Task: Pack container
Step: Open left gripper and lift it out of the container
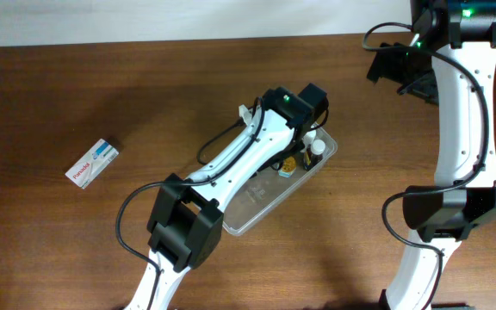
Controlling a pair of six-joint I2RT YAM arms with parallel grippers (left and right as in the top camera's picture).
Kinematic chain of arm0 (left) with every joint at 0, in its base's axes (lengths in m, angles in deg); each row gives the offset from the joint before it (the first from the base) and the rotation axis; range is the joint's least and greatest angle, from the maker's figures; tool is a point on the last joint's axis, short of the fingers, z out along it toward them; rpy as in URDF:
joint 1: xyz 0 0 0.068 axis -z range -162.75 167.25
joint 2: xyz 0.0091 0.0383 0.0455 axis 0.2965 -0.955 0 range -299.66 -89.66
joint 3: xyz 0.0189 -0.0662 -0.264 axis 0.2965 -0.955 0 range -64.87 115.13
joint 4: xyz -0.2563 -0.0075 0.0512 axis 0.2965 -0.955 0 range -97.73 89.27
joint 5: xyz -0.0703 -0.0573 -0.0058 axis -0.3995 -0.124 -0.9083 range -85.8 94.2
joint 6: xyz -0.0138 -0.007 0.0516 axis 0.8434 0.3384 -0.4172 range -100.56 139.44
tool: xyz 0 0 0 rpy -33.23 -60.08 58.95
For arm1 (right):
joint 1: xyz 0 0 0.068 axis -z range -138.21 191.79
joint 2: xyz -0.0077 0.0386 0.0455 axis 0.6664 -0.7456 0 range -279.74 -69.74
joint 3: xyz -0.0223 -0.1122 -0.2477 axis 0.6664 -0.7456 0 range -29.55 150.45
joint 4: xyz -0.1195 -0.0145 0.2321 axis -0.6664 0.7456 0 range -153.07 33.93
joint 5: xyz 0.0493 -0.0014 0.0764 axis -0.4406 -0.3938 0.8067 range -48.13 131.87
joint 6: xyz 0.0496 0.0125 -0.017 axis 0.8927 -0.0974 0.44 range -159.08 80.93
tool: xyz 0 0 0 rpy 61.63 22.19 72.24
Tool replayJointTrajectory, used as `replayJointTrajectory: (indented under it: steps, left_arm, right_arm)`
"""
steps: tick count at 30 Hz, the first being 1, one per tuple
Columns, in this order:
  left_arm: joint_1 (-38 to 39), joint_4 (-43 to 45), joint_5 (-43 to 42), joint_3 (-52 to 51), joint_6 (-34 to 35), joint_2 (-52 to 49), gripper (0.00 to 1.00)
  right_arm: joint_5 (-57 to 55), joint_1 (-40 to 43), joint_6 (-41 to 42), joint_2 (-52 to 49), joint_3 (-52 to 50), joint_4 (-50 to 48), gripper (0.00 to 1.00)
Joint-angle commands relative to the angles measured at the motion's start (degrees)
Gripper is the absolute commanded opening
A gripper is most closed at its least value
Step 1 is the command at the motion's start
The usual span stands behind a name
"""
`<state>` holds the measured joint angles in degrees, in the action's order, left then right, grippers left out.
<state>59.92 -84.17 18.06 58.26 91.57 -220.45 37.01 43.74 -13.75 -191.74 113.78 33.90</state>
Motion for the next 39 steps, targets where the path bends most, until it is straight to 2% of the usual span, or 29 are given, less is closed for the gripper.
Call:
replayJointTrajectory:
  steps: [1, 9, 11, 13, 15, 17, 19, 23, 26, 31, 36, 39]
  left_arm:
    - [-0.2, -4.6, 1.0, 5.4, -2.6, 0.6, 0.99]
    - [0.1, -13.3, 0.9, 13.9, -2.6, 0.6, 0.99]
    - [0.1, -12.4, 0.6, 14.0, -2.6, 0.6, 0.99]
    - [0.1, -13.3, -2.6, 13.7, -2.6, 0.6, 0.99]
    - [-0.1, -13.3, -6.6, 13.7, 0.7, 0.6, 0.97]
    - [-0.1, -13.3, -8.9, 13.7, 2.6, 0.6, 0.84]
    - [0.4, -13.3, -10.5, 13.7, 4.8, 0.6, 0.81]
    - [1.5, -13.3, -14.5, 13.7, 9.8, 0.6, 0.46]
    - [3.1, -13.3, -14.8, 13.7, 13.4, 1.3, 0.31]
    - [5.0, -13.3, -13.6, 13.7, 19.8, 4.8, 0.2]
    - [5.6, -13.3, -11.1, 13.2, 20.9, 9.9, 0.15]
    - [5.7, -13.3, -10.9, 8.1, 21.6, 14.0, 0.13]
  right_arm:
    - [0.1, 0.3, 0.3, -0.1, 0.9, 0.2, 0.98]
    - [0.1, 0.3, 0.3, -0.1, 0.9, 0.2, 0.98]
    - [0.1, 0.3, 0.3, -0.1, 0.9, 0.2, 0.98]
    - [0.1, 0.3, 0.3, -0.1, 0.9, 0.2, 0.98]
    - [0.1, 0.3, 0.3, -0.1, 0.9, 0.2, 0.98]
    - [0.1, 0.3, 0.3, -0.1, 0.9, 0.2, 0.98]
    - [0.1, 0.3, 0.3, -0.1, 0.9, 0.2, 0.98]
    - [0.1, 0.3, 0.3, -0.1, 0.9, 0.2, 0.98]
    - [0.1, 0.3, 0.3, -0.1, 0.9, 0.2, 0.98]
    - [0.1, 0.3, 0.3, -0.1, 0.9, 0.2, 0.98]
    - [0.1, 0.3, 0.3, -0.1, 0.9, 0.2, 0.98]
    - [0.1, 0.3, 0.3, -0.1, 0.9, 0.2, 0.98]
